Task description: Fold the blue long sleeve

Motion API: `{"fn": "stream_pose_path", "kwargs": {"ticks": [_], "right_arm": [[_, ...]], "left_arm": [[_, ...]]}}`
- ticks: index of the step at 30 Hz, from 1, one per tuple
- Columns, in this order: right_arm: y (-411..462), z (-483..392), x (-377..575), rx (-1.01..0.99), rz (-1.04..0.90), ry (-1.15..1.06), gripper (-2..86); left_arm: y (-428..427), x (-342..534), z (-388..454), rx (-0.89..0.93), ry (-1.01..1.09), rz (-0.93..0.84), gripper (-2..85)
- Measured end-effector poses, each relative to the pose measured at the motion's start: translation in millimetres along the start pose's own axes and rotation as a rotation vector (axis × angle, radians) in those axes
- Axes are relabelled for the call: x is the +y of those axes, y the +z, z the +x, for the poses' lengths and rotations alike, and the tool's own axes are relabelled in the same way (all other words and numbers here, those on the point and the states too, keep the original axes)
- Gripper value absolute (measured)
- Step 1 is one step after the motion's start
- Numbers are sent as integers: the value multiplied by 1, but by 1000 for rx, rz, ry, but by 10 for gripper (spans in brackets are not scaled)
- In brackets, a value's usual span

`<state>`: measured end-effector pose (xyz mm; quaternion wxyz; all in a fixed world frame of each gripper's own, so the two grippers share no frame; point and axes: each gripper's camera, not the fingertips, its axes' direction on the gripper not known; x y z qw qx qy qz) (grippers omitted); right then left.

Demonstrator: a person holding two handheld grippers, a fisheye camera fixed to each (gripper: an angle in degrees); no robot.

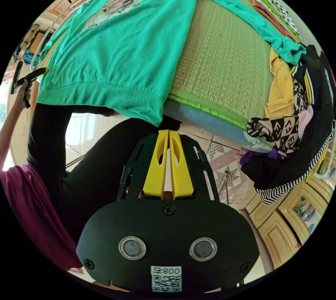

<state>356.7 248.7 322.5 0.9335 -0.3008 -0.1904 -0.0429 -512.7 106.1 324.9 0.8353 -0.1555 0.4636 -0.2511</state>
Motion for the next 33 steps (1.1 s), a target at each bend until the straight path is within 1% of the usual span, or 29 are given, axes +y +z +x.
{"fn": "stream_pose_path", "kwargs": {"ticks": [2,4,6,8,12,14,15,16,21,23,24,25,27,29,30,31,32,33], "right_arm": [[-16,17,6,-72,61,59,-4],[-37,17,-2,-101,138,58,-4],[-57,6,-24,-137,216,8,-4],[-73,-25,-67,-139,276,-97,-4],[-59,-69,-125,-69,231,-233,-3],[-33,-76,-139,-34,150,-260,-3],[-30,-74,-137,-43,159,-255,-3],[-32,-65,-131,-86,187,-241,-3],[-30,-24,-106,-208,185,-178,-3],[-32,-8,-100,-300,186,-127,-1],[-34,-6,-98,-303,194,-115,-1],[-40,-2,-94,-301,225,-93,0],[-50,4,-90,-293,273,-61,0],[-49,12,-88,-218,296,17,1],[-45,14,-88,-203,281,31,1],[-34,15,-88,-187,241,31,1],[-35,18,-82,-212,283,42,1],[-35,19,-81,-224,276,52,1]], "left_arm": [[-7,-9,7,42,11,54,1],[-11,-29,19,67,44,99,1],[-8,-51,29,64,77,101,1],[-1,-76,41,41,106,99,1],[20,-131,60,-60,125,89,1],[30,-149,63,-124,126,69,1],[39,-159,60,-183,108,23,1],[44,-166,58,-202,127,3,1],[44,-177,51,-136,33,69,1],[45,-178,56,-148,15,79,1],[45,-177,61,-145,-1,93,1],[42,-174,69,-91,19,122,0],[41,-168,80,-50,41,154,0],[48,-164,88,-105,41,137,0],[58,-164,88,-151,30,83,0],[62,-163,87,-133,41,93,0],[62,-164,85,-124,10,93,0],[62,-167,84,-95,-45,85,0]]}}
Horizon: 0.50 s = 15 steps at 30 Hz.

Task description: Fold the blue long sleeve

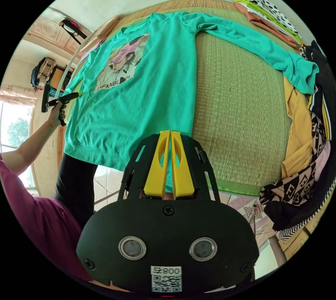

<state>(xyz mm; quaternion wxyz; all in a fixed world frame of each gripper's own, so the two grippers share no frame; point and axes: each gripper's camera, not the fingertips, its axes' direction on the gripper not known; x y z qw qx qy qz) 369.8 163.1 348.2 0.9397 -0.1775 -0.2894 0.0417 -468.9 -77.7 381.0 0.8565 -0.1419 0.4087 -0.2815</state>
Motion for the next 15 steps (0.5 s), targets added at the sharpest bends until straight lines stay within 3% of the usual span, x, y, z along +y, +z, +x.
{"fn": "stream_pose_path", "kwargs": {"ticks": [5,6,9,15], "right_arm": [[-4,-13,10,103,4,8,2],[-1,-12,11,98,0,16,2],[-7,-2,17,14,41,70,4],[-32,25,31,-21,174,202,14]], "left_arm": [[8,-4,27,-23,51,22,1],[21,-6,30,-18,44,-43,1],[24,-11,36,43,-18,-10,2],[37,-22,98,200,126,35,4]]}}
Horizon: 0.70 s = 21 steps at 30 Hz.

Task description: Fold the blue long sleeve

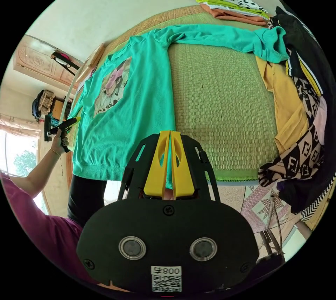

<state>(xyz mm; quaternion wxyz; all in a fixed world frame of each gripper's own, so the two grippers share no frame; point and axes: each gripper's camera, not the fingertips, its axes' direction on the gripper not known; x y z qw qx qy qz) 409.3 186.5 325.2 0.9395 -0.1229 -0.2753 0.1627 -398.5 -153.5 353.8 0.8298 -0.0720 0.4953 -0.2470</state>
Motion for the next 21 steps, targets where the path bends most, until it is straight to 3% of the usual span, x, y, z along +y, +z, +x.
{"fn": "stream_pose_path", "kwargs": {"ticks": [5,11,21], "right_arm": [[-59,36,-26,186,210,94,58],[-102,72,-68,260,364,163,87],[-66,103,-85,220,351,230,24]], "left_arm": [[47,-25,67,121,162,-61,13],[116,-57,163,246,332,-149,20],[188,-83,294,338,551,-235,28]]}}
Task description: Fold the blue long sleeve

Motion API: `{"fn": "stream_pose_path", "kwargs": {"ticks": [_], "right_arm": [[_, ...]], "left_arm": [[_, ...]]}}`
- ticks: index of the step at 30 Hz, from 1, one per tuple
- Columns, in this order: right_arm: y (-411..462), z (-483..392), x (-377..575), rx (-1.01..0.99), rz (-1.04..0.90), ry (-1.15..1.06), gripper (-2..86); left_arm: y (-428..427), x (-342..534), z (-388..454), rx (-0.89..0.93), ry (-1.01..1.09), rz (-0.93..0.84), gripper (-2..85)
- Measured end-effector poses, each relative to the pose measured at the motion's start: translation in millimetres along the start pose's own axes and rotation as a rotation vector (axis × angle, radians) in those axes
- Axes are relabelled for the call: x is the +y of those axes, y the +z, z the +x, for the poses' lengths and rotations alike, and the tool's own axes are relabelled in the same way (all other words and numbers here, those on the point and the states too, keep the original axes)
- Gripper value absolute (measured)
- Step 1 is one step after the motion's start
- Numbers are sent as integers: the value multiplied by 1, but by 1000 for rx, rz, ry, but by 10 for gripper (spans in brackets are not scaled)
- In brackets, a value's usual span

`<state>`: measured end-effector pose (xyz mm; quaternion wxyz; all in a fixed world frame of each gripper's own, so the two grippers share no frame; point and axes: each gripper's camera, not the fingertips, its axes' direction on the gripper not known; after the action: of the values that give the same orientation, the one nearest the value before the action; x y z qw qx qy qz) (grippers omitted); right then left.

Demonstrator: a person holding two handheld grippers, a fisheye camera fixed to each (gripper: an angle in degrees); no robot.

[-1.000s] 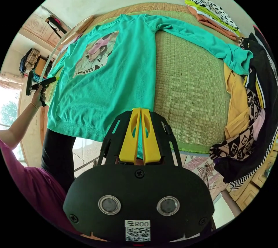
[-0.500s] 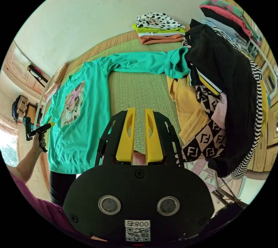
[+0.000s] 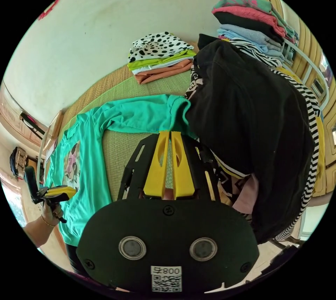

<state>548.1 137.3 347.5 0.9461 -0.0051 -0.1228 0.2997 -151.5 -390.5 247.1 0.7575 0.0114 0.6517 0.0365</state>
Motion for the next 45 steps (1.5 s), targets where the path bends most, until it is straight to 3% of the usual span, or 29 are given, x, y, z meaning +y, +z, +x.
{"fn": "stream_pose_path", "kwargs": {"ticks": [8,13,19,23,29,37,45], "right_arm": [[2,19,28,-111,61,53,5],[8,22,39,-152,55,34,4],[14,38,45,-215,63,44,4],[13,48,47,-246,72,38,4],[-8,60,41,-311,152,20,4],[-58,30,-2,-480,291,-140,2],[-73,-50,-32,-692,325,-316,2]], "left_arm": [[64,-120,86,-39,286,-34,66],[124,-175,145,-234,491,-134,80],[174,-199,169,-370,574,-251,64],[170,-205,171,-429,554,-200,28],[111,-226,162,-274,457,-55,13],[-31,-251,103,-50,294,131,9],[-174,-210,41,-54,230,302,9]]}}
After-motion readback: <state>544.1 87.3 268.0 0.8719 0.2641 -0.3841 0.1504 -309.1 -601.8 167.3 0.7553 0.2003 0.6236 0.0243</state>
